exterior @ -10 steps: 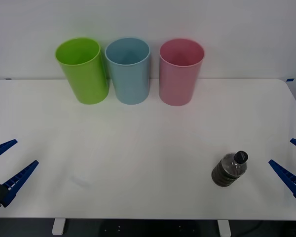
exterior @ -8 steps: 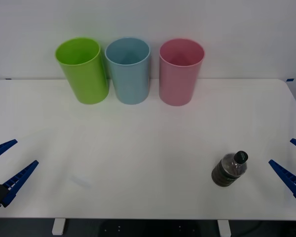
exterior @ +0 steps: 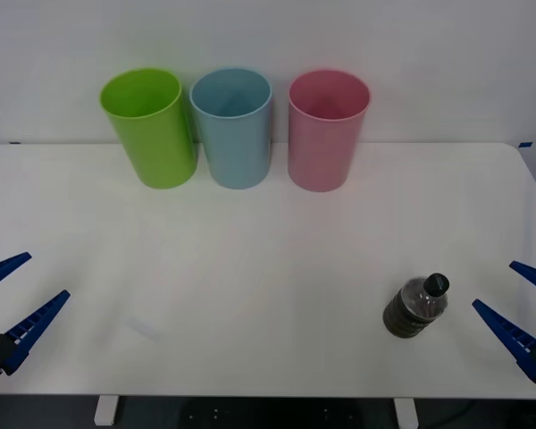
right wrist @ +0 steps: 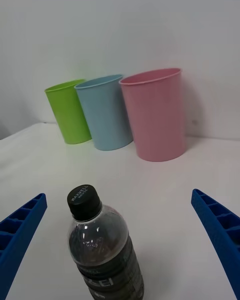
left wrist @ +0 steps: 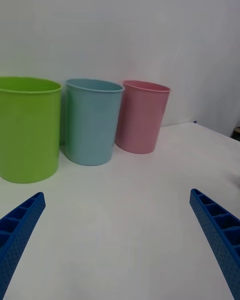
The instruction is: Grasp the object on the table and drop it into the matching bin: aluminum can to the light blue bin, PET bottle to the pink bin.
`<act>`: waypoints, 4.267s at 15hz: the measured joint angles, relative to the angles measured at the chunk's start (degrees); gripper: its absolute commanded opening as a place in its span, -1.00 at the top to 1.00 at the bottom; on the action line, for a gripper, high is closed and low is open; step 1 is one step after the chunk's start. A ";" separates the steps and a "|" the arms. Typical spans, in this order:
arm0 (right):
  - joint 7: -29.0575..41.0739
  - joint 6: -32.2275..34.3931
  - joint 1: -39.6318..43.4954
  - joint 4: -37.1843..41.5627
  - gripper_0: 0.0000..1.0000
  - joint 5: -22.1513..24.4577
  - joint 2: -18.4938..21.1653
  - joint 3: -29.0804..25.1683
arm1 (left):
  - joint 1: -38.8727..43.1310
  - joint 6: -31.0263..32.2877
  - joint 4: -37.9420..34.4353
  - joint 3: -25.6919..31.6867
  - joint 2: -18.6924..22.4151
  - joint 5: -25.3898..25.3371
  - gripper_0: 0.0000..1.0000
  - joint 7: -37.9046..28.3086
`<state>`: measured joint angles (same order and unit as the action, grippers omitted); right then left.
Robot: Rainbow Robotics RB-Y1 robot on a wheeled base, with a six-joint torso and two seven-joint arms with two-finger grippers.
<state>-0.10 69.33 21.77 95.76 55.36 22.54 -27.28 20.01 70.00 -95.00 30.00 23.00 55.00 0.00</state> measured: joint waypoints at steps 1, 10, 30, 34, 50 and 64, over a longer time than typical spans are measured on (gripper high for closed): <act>-0.13 0.35 0.62 -0.02 -1.00 0.00 0.53 0.31 | 0.00 0.00 0.00 0.00 0.00 0.00 -1.00 0.00; -8.94 0.89 5.64 -0.52 -1.00 0.00 2.43 1.38 | 0.00 0.00 0.00 0.00 0.00 0.00 -1.00 0.00; -17.67 -10.31 2.91 -7.52 -1.00 0.09 0.72 12.98 | 0.00 0.00 0.00 0.00 0.00 0.00 -1.00 0.00; -17.71 -12.29 1.38 -7.52 -1.00 2.51 -2.09 13.93 | -0.01 0.00 0.00 0.00 0.00 0.00 -1.00 0.00; -19.06 -15.23 -9.01 -15.87 -1.00 6.68 -5.92 17.52 | -0.01 0.00 0.00 0.00 0.00 0.00 -1.00 0.00; -21.61 -14.60 -9.13 -15.87 1.00 5.46 -5.92 16.95 | -0.01 0.00 0.00 0.00 0.00 0.00 -1.00 0.00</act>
<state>-21.71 54.73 12.64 79.89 60.83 16.62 -10.33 20.00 70.00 -95.00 30.00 23.00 55.00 0.00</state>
